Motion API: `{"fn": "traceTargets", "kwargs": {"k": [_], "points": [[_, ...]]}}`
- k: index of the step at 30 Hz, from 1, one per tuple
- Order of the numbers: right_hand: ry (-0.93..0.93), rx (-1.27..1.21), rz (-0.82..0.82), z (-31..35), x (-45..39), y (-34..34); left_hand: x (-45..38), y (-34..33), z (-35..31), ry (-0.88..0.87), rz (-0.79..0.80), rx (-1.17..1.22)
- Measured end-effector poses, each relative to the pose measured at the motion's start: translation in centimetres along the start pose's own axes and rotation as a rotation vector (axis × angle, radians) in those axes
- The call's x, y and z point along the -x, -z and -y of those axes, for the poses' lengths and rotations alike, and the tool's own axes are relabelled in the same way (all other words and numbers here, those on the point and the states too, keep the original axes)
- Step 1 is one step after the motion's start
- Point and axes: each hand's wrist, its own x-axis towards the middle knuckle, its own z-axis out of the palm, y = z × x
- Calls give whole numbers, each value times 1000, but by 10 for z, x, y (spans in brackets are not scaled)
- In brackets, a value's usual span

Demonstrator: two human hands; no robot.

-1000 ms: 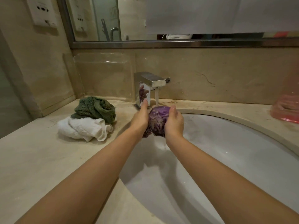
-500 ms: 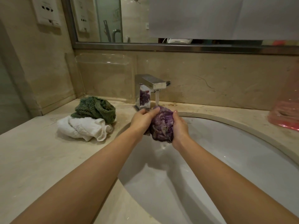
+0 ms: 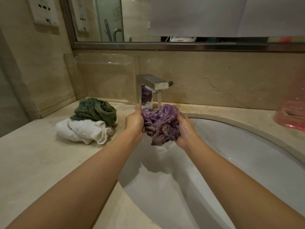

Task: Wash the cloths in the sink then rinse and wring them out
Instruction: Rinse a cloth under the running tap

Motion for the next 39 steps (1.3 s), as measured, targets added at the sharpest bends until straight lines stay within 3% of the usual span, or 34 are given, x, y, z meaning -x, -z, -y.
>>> {"fn": "traceTargets", "kwargs": {"k": [3, 7, 10, 13, 19, 24, 29, 31, 34, 39], "points": [[-50, -87, 0, 5, 0, 1, 11, -1, -2, 44, 70, -176], [-149, -108, -1, 10, 2, 4, 32, -7, -3, 29, 338, -445], [-180, -113, 38, 15, 4, 4, 40, -12, -4, -8, 482, -462], [-198, -112, 97, 19, 11, 1, 32, -12, 0, 5, 515, -475], [-212, -68, 181, 23, 23, -6, 15, -11, 4, 162, 438, -251], [-204, 14, 87, 19, 17, -4, 17, -10, -1, 263, 453, -66], [-321, 48, -77, 6, 13, -14, 12, -15, 2, 42, 199, 76], [-303, 63, -86, -1, 13, -25, 9, -15, 3, -23, 130, 187], [-237, 146, -247, -19, 10, -33, 4, -8, -1, -58, 77, 340], [-418, 112, -73, -37, 28, -37, 0, -3, -5, -85, -2, 324]]}}
